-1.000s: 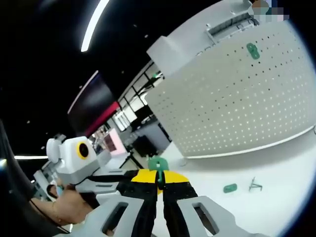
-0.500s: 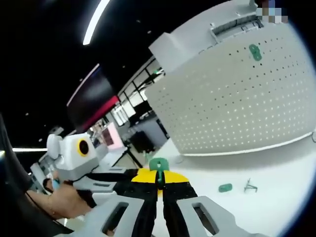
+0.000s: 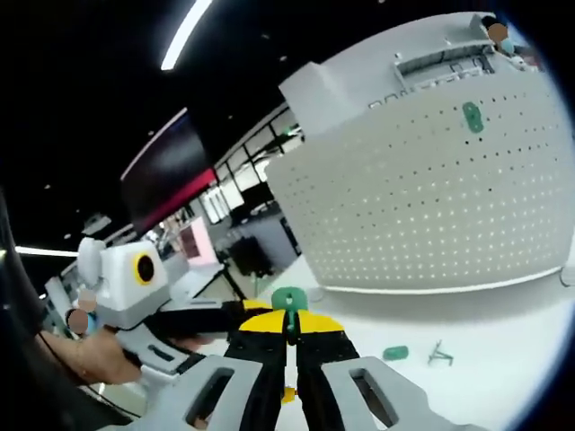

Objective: Insert the hook assembly into the mounting plate slot until the hook locks in place.

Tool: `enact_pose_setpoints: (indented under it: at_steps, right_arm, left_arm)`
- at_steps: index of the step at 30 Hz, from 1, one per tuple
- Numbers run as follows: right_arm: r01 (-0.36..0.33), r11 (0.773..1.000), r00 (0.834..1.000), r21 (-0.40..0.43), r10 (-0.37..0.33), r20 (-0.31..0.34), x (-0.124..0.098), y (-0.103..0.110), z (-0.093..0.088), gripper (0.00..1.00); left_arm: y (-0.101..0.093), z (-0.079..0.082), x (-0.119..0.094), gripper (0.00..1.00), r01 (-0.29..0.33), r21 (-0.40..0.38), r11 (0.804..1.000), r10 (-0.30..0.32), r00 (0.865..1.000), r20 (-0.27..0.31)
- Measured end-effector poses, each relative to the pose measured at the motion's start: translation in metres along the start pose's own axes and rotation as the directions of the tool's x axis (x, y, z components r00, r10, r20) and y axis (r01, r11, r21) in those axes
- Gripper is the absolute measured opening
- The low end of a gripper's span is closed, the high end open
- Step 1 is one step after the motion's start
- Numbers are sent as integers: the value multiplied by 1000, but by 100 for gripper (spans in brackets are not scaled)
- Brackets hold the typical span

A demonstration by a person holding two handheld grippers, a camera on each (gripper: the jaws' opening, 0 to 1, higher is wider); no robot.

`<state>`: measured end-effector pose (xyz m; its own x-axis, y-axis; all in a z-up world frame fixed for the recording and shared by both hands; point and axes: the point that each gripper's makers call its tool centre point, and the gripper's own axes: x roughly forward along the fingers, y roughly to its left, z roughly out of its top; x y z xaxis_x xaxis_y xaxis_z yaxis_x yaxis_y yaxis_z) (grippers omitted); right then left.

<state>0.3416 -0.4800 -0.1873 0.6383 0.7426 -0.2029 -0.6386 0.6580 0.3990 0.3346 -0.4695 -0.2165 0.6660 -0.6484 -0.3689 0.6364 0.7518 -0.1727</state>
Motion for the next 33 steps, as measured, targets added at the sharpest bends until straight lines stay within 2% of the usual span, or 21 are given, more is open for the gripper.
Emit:
enact_pose_setpoints:
  at_steps: [6, 12, 17, 21, 22, 24, 29, 33]
  right_arm:
    - [11, 999, 1000, -42, -11, 4, 1, -2, 4, 0]
    - [17, 997, 1000, -81, -17, 2, 3, -3, 7, 0]
    - [27, 993, 1000, -116, -27, 3, 5, -6, 11, 0]
    - [60, 986, 998, -154, -58, 18, 5, -14, 20, 0]
    - [101, 979, 995, -178, -96, 38, 4, -22, 26, 0]
    - [141, 970, 990, -198, -131, 60, 3, -30, 34, 0]
    - [219, 954, 973, -206, -198, 116, 3, -49, 51, 0]
    - [275, 931, 957, -239, -242, 160, 7, -62, 63, 0]
  left_arm:
    - [1, 3, -3, 84, 9, -11, 1000, -9, 1000, 9]
    - [-3, 5, -3, 96, 29, -3, 1000, -29, 1000, 11]
    - [-9, 6, -2, 100, 47, 1, 999, -47, 999, 11]
    - [-11, 7, -3, 100, 55, 9, 998, -56, 998, 7]
    - [-10, 7, -3, 100, 51, 10, 999, -52, 999, 8]
    - [-7, 6, -3, 100, 39, 9, 999, -39, 999, 3]
    - [-6, 9, -6, 100, 39, 8, 999, -39, 999, 10]
    - [-3, 12, -7, 100, 31, 3, 1000, -31, 999, 16]
